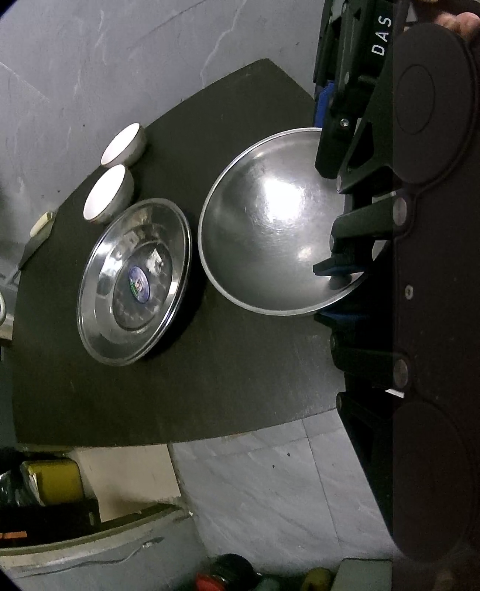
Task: Organize plates and bowls
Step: 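Carry the steel bowl beside the stacked plates and lower it, then open the left tool and lift it off the steel bowl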
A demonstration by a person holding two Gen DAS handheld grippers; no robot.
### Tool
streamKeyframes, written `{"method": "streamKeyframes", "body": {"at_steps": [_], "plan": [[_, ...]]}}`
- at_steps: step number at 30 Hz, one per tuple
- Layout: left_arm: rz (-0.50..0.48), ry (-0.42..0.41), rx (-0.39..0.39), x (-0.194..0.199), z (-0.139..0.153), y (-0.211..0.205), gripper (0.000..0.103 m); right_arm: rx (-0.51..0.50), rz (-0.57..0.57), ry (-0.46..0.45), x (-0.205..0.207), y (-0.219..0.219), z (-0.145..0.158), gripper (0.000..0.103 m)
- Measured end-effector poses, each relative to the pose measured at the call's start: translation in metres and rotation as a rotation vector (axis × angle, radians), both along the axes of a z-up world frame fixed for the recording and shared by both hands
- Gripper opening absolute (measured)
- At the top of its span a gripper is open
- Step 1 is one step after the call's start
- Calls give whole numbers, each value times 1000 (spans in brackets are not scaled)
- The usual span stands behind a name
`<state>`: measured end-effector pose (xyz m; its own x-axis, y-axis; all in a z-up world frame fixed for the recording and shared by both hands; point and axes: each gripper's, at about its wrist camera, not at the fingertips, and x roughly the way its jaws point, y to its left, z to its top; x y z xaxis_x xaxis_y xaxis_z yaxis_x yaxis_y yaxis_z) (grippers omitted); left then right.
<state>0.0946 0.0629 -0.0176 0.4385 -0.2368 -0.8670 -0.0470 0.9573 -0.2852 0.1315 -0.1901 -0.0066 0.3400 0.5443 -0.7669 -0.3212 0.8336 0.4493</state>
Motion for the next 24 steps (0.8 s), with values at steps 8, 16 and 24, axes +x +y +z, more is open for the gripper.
{"method": "streamKeyframes", "body": {"at_steps": [8,16,24], "plan": [[-5,-11,29,4,1,-3,22,-7,23,-15,5,2,-2,33],[8,-31,48,1,4,-1,42,-9,22,-34,5,0,2,38],[67,-125,40,-17,21,17,78,-17,-18,-96,4,-12,14,57]]}}
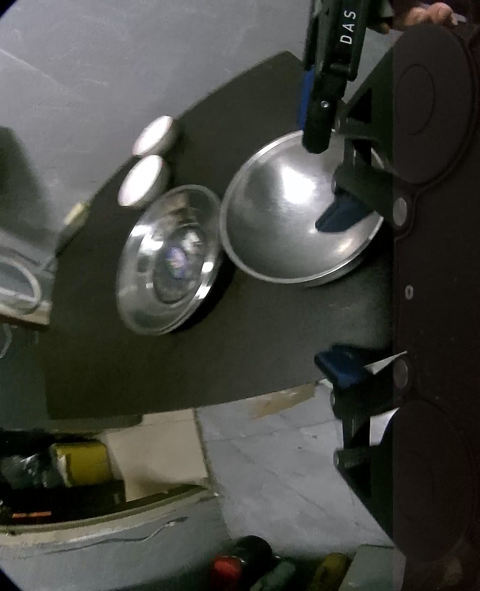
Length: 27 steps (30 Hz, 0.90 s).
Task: Organize plates and bowls
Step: 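Open the left tool and lift it off the steel bowl, then move the left tool to a white bowl and grasp its rim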
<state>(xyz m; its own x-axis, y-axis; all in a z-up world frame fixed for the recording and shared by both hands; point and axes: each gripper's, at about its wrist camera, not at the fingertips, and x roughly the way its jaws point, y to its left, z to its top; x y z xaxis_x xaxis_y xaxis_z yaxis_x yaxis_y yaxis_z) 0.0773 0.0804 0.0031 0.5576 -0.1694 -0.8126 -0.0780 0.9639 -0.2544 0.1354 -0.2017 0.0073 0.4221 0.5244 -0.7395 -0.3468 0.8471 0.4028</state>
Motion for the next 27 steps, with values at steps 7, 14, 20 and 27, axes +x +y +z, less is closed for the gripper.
{"method": "streamKeyframes", "body": {"at_steps": [7,14,20,27], "plan": [[135,-197,-31,4,20,18,102,10,-33,-64,1,-11,11,84],[167,-240,-9,40,28,16,102,21,-79,-120,8,-25,16,103],[118,-286,-26,77,29,4,102,-4,-142,-141,29,-37,14,103],[37,-345,-79,133,28,-15,102,-12,-206,-113,65,-51,1,103]]}}
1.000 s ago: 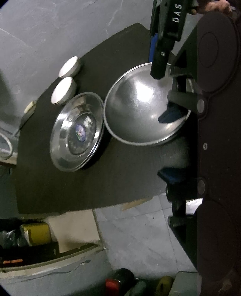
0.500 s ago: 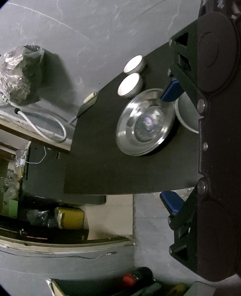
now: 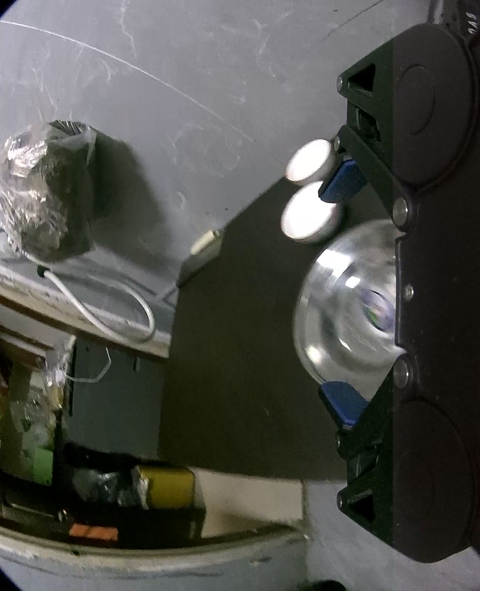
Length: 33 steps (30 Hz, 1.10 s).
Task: Organize plates and bowls
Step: 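Move the left tool to a white bowl and grasp its rim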
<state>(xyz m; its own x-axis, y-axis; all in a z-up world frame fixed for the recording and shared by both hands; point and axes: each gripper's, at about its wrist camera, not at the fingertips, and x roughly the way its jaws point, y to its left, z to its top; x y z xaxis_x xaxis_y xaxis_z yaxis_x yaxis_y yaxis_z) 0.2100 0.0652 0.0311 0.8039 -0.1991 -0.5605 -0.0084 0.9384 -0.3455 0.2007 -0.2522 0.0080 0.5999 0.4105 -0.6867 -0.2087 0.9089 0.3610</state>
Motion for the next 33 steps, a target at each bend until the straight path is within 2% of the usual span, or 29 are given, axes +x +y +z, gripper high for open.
{"method": "streamKeyframes", "body": {"at_steps": [4,8,11,18,25,30,33], "plan": [[-41,-5,54,42,-1,-15,102,21,-24,27,25,-6,-8,103],[-102,24,215,83,-6,-36,102,40,-52,47,51,-9,-17,103],[-168,62,283,113,-14,-48,102,54,-79,56,71,-10,-22,103],[-249,104,340,162,-31,-70,102,95,-118,100,109,-10,-34,102],[-313,143,400,177,-46,-83,102,127,-133,108,131,-6,-42,88],[-313,156,464,178,-52,-90,99,133,-137,118,139,-4,-47,80],[-324,183,436,181,-55,-89,92,141,-140,123,143,-4,-49,73]]}}
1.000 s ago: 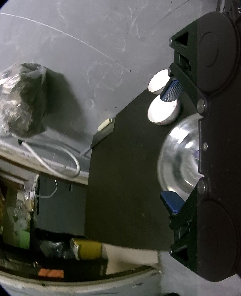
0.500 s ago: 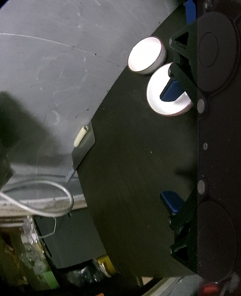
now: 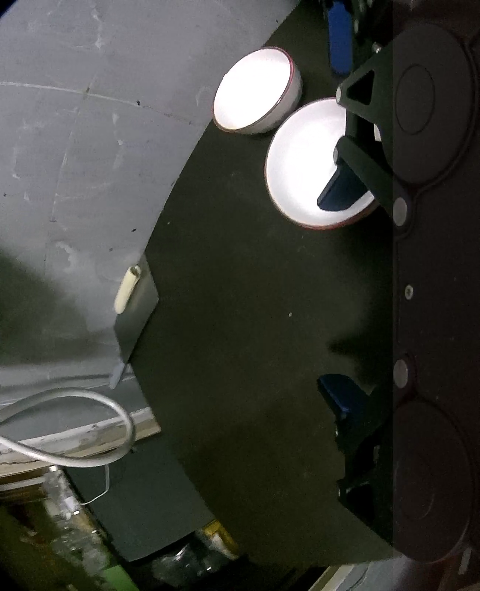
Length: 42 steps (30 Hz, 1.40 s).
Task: Organize plates and bowls
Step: 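Move the left tool to a white bowl and grasp its rim, then carry the white bowl over and lower it into the steel bowl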
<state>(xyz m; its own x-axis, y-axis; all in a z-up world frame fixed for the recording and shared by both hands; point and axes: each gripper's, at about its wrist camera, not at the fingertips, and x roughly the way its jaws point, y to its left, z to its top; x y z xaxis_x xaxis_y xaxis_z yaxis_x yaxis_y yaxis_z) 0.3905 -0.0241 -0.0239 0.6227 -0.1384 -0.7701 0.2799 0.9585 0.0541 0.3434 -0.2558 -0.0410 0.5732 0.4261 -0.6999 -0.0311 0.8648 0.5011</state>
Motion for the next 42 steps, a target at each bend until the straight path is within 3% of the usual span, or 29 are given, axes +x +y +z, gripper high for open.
{"method": "streamKeyframes", "body": {"at_steps": [2,7,12,16,21,26,42], "plan": [[-4,19,-22,1,-2,1,84,0,-2,0,-1,0,0,68],[-16,83,-121,3,-6,4,51,22,-2,8,7,1,-5,57],[-17,116,-190,3,-9,4,34,33,9,7,13,6,-6,40],[-17,139,-240,2,-11,4,21,40,18,11,16,9,-7,37],[3,163,-297,0,-15,6,14,56,10,21,17,11,-10,30],[19,162,-305,-4,-14,6,14,53,9,20,14,11,-8,28],[8,29,-323,-63,36,29,14,70,74,-100,-30,22,40,28]]}}
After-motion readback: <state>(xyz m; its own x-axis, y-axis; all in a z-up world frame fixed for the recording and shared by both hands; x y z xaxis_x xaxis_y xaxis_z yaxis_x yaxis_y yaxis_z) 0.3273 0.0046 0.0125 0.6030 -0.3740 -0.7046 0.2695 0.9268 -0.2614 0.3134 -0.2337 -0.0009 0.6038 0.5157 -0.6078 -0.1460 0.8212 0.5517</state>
